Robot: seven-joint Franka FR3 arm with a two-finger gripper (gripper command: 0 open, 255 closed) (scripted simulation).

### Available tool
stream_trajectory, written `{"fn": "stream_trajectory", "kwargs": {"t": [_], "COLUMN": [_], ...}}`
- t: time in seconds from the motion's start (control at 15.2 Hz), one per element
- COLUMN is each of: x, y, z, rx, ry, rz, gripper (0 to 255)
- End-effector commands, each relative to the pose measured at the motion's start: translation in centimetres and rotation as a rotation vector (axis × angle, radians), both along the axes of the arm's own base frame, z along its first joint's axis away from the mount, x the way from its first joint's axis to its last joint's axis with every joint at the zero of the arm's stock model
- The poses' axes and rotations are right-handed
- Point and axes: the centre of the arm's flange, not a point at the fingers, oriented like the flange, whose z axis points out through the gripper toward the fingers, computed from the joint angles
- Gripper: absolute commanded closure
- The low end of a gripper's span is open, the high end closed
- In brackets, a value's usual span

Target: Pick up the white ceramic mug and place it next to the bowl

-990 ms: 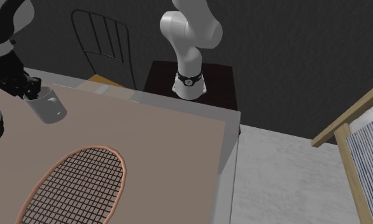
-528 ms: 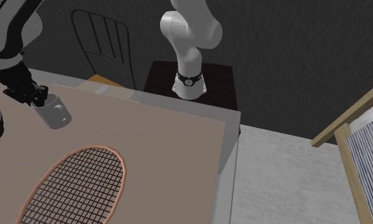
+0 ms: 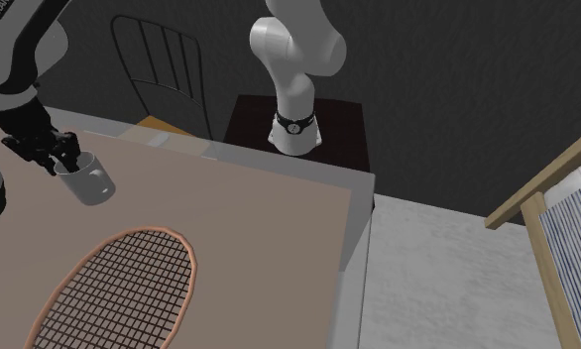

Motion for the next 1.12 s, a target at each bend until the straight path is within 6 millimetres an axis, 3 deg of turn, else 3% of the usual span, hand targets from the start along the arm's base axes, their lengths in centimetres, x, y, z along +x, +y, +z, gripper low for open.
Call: {"fn": "stream_trajectory", "kwargs": {"t": [0.0,0.26,0.53,1.06], "x": [0.0,0.0,-0.8,-0.8], "y": [0.0,0.0,-0.2,-0.2], "z": [0.0,0.0,4.9,4.9], "rx": [0.0,0.0,0.0,0.0], "ry": [0.0,0.0,0.0,0.0], "rz": [0.0,0.0,0.0,0.0], "gripper": [0,0,0,0]}}
